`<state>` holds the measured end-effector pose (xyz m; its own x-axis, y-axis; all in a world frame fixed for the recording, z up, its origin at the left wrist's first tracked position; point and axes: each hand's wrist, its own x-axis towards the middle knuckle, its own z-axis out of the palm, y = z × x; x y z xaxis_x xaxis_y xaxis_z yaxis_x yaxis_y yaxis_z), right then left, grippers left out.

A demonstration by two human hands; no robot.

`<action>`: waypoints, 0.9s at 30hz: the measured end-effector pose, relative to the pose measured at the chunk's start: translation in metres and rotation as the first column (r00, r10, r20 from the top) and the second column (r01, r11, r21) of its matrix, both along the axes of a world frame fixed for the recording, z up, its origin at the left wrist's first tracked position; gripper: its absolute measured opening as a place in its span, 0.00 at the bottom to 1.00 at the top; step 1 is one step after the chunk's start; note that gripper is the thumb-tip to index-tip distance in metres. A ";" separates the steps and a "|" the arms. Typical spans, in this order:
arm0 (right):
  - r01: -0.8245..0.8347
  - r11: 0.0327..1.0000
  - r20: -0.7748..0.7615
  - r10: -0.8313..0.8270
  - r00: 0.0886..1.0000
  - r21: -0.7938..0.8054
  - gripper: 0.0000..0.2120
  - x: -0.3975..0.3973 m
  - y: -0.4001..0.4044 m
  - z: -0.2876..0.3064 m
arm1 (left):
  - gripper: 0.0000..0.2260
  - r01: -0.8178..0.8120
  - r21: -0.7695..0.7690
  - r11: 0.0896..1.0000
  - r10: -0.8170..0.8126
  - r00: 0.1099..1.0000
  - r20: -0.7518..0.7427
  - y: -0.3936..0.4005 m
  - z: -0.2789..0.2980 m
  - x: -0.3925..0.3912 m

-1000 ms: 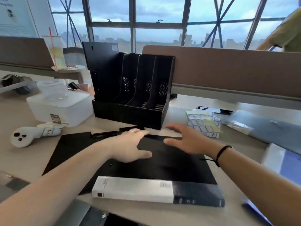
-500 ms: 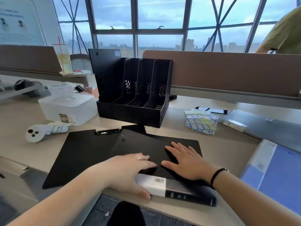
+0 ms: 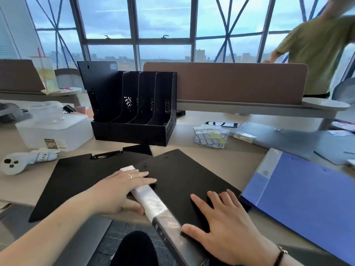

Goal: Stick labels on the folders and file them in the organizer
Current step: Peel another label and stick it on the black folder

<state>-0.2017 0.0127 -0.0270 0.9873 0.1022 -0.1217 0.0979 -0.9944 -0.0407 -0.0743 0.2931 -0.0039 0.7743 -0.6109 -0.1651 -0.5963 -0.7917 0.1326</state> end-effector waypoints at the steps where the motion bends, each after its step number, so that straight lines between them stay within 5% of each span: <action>1: 0.007 1.000 0.020 -0.007 1.000 -0.008 0.44 -0.006 -0.002 -0.002 | 0.31 -0.012 -0.051 0.999 0.010 0.999 -0.034 -0.003 0.000 0.001; 8: 0.005 0.999 0.088 -0.008 0.996 0.035 0.41 -0.034 -0.023 0.005 | 0.21 -0.160 -0.325 0.932 0.098 0.975 -0.199 -0.065 -0.001 -0.001; 13: -0.003 0.988 0.112 -0.014 0.994 0.154 0.36 -0.037 -0.033 0.015 | 0.27 -0.132 -0.217 0.967 0.130 0.991 -0.024 -0.119 -0.018 0.001; 22: -0.015 0.957 0.270 -0.067 0.961 0.289 0.17 0.029 -0.070 0.005 | 0.32 -0.017 -0.014 1.000 0.018 0.998 0.067 -0.142 -0.029 0.016; 27: -0.008 0.961 0.254 -0.065 0.965 0.275 0.07 0.045 -0.110 -0.007 | 0.28 -0.018 -0.061 0.998 0.026 0.992 0.126 -0.146 -0.021 0.021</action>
